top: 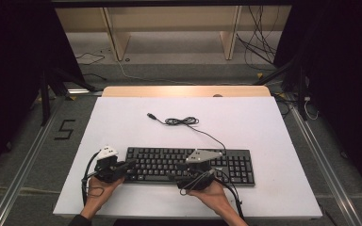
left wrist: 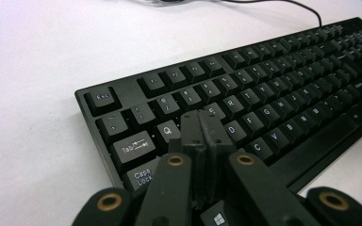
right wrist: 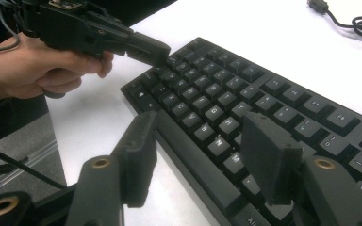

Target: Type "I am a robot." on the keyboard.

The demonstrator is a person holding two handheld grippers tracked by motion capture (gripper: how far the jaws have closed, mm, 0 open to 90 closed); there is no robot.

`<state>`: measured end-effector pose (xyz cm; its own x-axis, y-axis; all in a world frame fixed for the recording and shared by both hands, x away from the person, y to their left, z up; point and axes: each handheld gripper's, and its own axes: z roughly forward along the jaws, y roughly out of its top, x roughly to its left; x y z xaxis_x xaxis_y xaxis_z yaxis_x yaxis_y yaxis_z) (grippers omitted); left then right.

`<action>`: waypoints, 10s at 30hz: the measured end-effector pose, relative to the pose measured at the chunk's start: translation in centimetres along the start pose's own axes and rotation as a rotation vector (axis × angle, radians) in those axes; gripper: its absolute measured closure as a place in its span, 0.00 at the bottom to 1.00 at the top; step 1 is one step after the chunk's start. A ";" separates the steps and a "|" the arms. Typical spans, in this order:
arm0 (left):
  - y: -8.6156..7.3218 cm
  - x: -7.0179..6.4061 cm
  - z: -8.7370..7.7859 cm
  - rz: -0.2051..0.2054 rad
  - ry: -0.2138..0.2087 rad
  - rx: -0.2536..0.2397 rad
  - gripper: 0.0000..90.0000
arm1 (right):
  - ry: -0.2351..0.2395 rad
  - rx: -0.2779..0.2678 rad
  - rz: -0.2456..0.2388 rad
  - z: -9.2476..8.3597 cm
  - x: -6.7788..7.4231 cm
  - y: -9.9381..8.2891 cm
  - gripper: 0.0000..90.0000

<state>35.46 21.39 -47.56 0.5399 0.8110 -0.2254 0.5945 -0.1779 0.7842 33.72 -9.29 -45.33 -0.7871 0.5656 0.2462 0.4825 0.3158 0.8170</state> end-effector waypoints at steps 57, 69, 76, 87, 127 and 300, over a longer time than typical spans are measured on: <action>0.4 -0.1 0.7 -0.015 0.011 0.042 0.97 | -0.037 -0.019 0.017 -0.7 -0.2 -0.4 0.45; 0.5 -0.5 -0.2 -0.015 -0.039 -0.004 0.84 | -0.063 -0.007 0.000 -0.4 -0.5 -0.4 0.71; 0.5 -0.6 -0.5 -0.022 -0.062 -0.015 0.75 | -0.072 0.007 -0.004 0.0 -0.6 -0.3 0.84; 0.5 -0.9 -1.1 -0.027 -0.091 -0.045 0.51 | -0.087 0.027 -0.003 0.9 -1.0 -0.1 1.00; 0.2 -2.0 -2.3 0.000 -0.126 -0.117 0.30 | -0.104 0.124 0.006 3.5 -1.6 -0.3 1.00; 0.3 0.4 0.2 -0.010 0.025 0.010 0.99 | -0.009 0.008 0.024 0.4 0.2 -0.3 0.43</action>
<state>35.95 21.55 -47.54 0.5189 0.8263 -0.2190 0.6058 -0.1748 0.7762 33.58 -9.00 -45.75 -0.7721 0.5796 0.2607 0.5039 0.3083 0.8069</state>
